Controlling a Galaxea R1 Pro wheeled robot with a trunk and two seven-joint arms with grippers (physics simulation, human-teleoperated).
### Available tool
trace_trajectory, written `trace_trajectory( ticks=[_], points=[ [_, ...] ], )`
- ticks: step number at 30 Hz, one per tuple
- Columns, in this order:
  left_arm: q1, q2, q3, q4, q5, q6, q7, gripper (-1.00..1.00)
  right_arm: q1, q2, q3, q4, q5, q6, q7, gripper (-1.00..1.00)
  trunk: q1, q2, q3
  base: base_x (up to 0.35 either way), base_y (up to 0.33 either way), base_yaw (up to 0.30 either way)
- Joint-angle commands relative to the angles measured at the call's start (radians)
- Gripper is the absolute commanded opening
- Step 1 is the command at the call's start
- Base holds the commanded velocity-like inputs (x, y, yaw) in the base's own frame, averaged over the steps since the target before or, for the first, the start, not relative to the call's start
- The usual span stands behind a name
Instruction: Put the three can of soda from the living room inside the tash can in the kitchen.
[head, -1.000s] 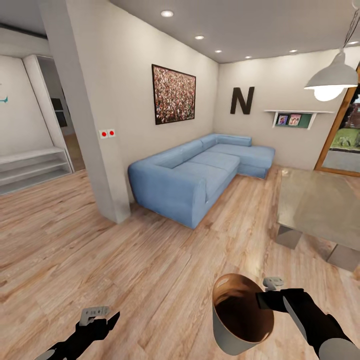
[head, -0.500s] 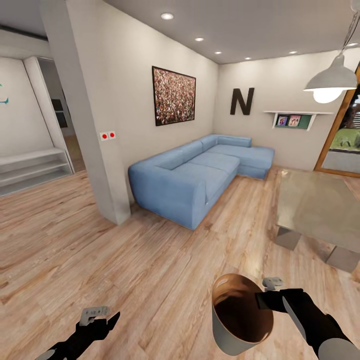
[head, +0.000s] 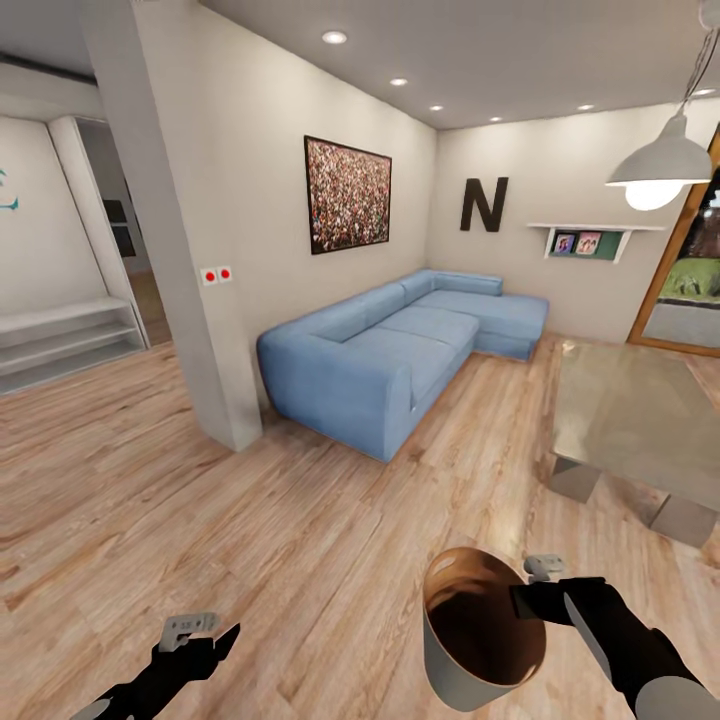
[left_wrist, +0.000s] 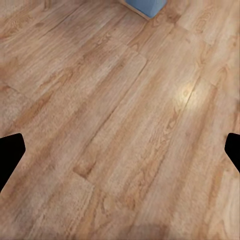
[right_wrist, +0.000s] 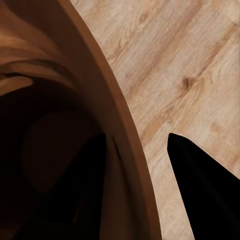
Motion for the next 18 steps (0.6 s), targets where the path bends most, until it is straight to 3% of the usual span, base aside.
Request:
trace_trajectory(
  ticks=[1, 18],
  points=[
    [0.000, 0.000, 0.000, 0.000, 0.000, 0.000, 0.000, 1.00, 0.000, 0.000, 0.000, -0.001, -0.009, 0.002, -0.001, -1.00, -0.004, 0.007, 0.003, 0.000, 0.000, 0.000],
    [0.000, 0.000, 0.000, 0.000, 0.000, 0.000, 0.000, 1.00, 0.000, 0.002, 0.001, -0.001, -0.006, 0.002, -0.001, -1.00, -0.069, 0.126, 0.057, 0.000, 0.000, 0.000]
  ],
)
